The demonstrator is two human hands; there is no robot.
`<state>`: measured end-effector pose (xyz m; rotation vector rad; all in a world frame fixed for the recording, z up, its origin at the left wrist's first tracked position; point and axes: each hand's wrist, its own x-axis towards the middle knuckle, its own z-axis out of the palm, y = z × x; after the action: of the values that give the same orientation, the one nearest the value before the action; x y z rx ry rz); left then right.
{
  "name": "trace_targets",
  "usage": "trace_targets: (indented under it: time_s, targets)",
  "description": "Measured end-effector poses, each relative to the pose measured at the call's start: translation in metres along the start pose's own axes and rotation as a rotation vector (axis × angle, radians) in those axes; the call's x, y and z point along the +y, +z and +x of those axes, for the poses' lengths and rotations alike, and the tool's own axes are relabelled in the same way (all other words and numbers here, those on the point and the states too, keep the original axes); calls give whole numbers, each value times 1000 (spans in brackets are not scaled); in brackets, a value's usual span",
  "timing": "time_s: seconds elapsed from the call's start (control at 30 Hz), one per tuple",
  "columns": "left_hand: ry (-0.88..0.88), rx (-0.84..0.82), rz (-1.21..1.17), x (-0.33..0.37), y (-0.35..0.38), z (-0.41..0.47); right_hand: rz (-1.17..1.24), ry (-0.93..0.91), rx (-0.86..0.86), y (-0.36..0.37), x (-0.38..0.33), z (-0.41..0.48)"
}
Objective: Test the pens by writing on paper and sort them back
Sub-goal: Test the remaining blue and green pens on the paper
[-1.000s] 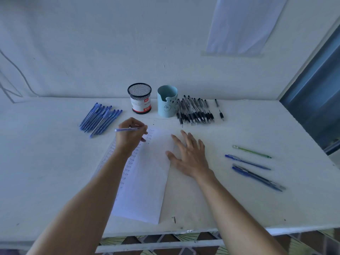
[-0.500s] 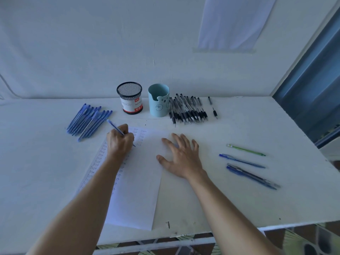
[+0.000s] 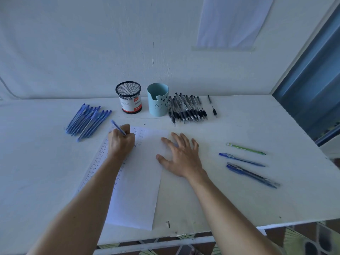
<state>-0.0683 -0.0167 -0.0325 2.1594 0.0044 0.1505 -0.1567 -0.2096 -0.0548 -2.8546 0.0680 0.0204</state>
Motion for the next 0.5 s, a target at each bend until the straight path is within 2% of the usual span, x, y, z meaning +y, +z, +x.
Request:
trace_targets:
  time_s: [0.5]
  targets:
    - [12, -5, -13, 1, 0, -2, -7, -2, 25, 1, 0, 0]
